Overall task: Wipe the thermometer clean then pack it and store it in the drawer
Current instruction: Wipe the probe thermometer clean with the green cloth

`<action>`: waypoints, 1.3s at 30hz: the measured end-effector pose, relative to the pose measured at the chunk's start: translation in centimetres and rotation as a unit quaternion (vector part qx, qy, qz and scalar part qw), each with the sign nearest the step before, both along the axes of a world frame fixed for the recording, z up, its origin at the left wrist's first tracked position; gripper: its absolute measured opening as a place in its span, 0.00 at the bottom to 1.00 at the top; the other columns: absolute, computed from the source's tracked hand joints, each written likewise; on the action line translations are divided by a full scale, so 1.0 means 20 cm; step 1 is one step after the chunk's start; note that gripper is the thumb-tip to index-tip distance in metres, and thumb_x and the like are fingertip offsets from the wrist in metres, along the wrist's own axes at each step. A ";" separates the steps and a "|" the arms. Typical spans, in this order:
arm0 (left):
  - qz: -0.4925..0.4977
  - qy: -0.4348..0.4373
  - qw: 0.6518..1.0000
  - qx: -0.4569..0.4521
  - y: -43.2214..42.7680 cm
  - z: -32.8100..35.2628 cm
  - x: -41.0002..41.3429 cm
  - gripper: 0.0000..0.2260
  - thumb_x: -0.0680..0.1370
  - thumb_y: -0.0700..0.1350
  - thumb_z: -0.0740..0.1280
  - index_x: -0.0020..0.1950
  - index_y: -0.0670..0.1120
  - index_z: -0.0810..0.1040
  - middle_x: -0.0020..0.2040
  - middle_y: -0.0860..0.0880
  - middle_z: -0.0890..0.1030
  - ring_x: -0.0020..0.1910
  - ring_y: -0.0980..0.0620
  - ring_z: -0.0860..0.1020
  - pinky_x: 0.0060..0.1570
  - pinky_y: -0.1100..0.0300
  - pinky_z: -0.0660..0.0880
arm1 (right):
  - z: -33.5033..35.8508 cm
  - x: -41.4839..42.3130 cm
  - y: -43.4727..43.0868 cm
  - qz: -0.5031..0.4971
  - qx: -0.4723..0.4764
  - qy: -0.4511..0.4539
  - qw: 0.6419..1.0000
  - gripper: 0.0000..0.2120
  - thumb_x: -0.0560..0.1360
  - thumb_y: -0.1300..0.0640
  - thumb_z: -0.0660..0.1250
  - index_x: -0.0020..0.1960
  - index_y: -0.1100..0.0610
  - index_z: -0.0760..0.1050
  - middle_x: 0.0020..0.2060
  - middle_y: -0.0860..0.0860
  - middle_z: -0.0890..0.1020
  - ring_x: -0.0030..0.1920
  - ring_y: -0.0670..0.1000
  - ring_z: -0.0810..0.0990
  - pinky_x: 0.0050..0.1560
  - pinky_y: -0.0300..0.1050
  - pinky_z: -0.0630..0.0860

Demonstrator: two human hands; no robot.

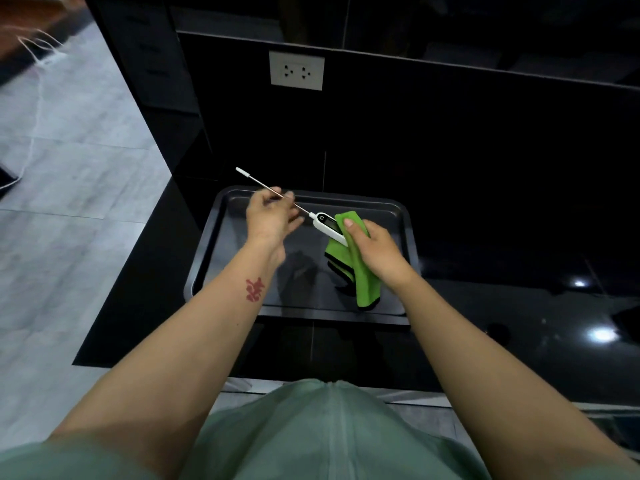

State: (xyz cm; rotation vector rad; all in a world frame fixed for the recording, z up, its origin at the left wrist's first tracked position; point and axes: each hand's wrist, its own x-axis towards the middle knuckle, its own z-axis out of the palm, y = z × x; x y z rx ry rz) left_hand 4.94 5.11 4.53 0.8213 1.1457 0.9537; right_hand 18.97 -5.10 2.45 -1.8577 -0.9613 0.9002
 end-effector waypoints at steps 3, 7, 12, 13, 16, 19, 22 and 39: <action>-0.129 0.133 0.982 0.029 -0.11 -0.05 0.04 0.09 0.77 0.50 0.69 0.49 0.44 0.79 0.43 0.52 0.79 0.40 0.61 0.74 0.39 0.66 0.70 | -0.03 -0.01 0.00 -0.027 0.010 -0.018 0.999 0.20 0.80 0.43 0.59 0.48 0.60 0.76 0.35 0.50 0.75 0.37 0.49 0.74 0.41 0.46 0.69; -0.187 0.169 0.968 0.016 -0.19 -0.11 0.06 0.13 0.75 0.57 0.70 0.44 0.47 0.83 0.47 0.49 0.82 0.52 0.53 0.75 0.51 0.62 0.72 | -0.03 -0.03 -0.02 -0.012 0.008 -0.048 0.999 0.16 0.81 0.44 0.57 0.48 0.55 0.74 0.35 0.47 0.75 0.36 0.47 0.74 0.38 0.44 0.69; -0.143 0.171 0.975 0.015 -0.14 -0.09 0.04 0.12 0.71 0.58 0.68 0.36 0.51 0.80 0.45 0.50 0.82 0.56 0.49 0.74 0.58 0.55 0.71 | -0.06 -0.02 -0.04 0.004 0.000 -0.078 0.997 0.13 0.81 0.45 0.57 0.41 0.49 0.70 0.33 0.46 0.75 0.35 0.46 0.74 0.37 0.43 0.68; -0.145 0.164 0.975 0.027 -0.13 -0.07 0.03 0.09 0.75 0.54 0.68 0.38 0.50 0.78 0.42 0.50 0.79 0.50 0.50 0.74 0.51 0.58 0.71 | -0.06 0.00 -0.06 -0.003 -0.001 -0.079 0.997 0.13 0.81 0.45 0.58 0.42 0.50 0.71 0.34 0.46 0.76 0.36 0.48 0.75 0.38 0.44 0.69; -0.204 0.131 0.969 0.040 -0.10 -0.03 -0.02 0.05 0.81 0.45 0.62 0.46 0.46 0.73 0.42 0.46 0.80 0.41 0.49 0.77 0.45 0.58 0.73 | -0.07 0.07 -0.09 -0.052 0.000 -0.067 0.996 0.15 0.81 0.46 0.58 0.46 0.55 0.74 0.37 0.47 0.77 0.40 0.50 0.77 0.42 0.45 0.70; -0.327 0.076 0.942 -0.025 -0.11 0.02 -0.10 0.04 0.84 0.43 0.57 0.52 0.45 0.69 0.47 0.41 0.84 0.47 0.42 0.83 0.48 0.50 0.81 | -0.05 0.16 -0.11 -0.102 0.015 -0.032 0.994 0.15 0.80 0.43 0.58 0.49 0.53 0.77 0.41 0.50 0.80 0.43 0.50 0.79 0.48 0.46 0.74; -0.406 0.079 0.909 -0.051 -0.15 0.05 -0.14 0.05 0.84 0.43 0.58 0.56 0.43 0.71 0.48 0.39 0.83 0.49 0.37 0.83 0.44 0.49 0.82 | -0.01 0.22 -0.09 -0.129 0.051 -0.021 0.990 0.15 0.79 0.41 0.59 0.44 0.49 0.77 0.41 0.49 0.81 0.44 0.50 0.80 0.50 0.49 0.76; -0.472 0.126 0.872 -0.005 -0.22 0.00 -0.05 0.09 0.80 0.50 0.66 0.49 0.45 0.79 0.41 0.43 0.84 0.33 0.50 0.81 0.40 0.54 0.82 | 0.03 0.18 -0.03 -0.111 0.073 0.081 0.988 0.08 0.78 0.51 0.65 0.47 0.54 0.80 0.41 0.52 0.83 0.42 0.53 0.82 0.48 0.51 0.78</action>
